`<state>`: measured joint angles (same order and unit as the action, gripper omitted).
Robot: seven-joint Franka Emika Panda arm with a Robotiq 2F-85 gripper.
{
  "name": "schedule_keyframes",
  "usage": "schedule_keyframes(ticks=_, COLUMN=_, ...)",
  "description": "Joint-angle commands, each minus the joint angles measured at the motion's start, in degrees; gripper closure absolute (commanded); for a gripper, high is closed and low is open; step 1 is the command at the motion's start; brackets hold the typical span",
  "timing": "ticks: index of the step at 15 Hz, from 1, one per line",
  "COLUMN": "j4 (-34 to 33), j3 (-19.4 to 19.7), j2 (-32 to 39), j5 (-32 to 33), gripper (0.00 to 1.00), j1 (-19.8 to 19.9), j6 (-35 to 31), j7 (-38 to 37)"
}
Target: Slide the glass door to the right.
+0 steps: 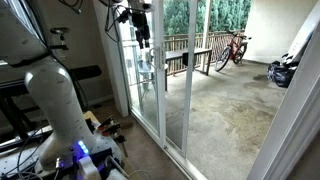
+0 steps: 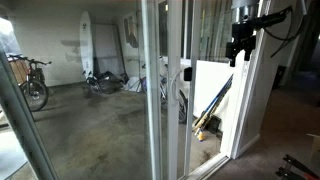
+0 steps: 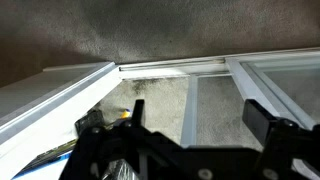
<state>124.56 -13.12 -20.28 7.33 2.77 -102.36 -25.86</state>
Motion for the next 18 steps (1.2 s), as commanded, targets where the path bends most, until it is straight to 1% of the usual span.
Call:
schedule_keyframes(ticks=1, j4=-0.10, j3=1.35, j2=0.16, j5=0.48, gripper=0.00, j1=-1.57, j6=0.15, j7=-0.41)
schedule_keyframes(ticks=11, j4=-0.10, j3=1.35, j2=0.16, j5=0.48, gripper=0.00, j1=-1.57, j6=0.15, j7=-0.41)
schedule_keyframes(ticks=12, j4=-0.21, j3=1.11, j2=1.08, j5=0.95, gripper=0.00, j1=-1.63, j6=-0.98, j7=-0.91)
schedule_keyframes(ticks=13, j4=0.35, j3=0.76, j2=1.75, j5=1.93, gripper=0.00, j1=-1.77, j6=-5.31, j7=-1.97)
schedule_keyframes(ticks=14, j4=0.80, j3=0.02, j2=3.24, j5=3.07, gripper=0.00, j1=-1.62, j6=-10.53, j7=-4.71)
schedule_keyframes(ticks=17, j4=-0.60, j3=-0.89, j2=10.22, j5=5.32, gripper=0.00, j1=-1.95, j6=-20.16, j7=-7.94)
schedule_keyframes(ticks=18, j4=-1.16, j3=-0.53, j2=12.32, j5=4.53, gripper=0.00, j1=-2.64, j6=-22.53, j7=-8.09)
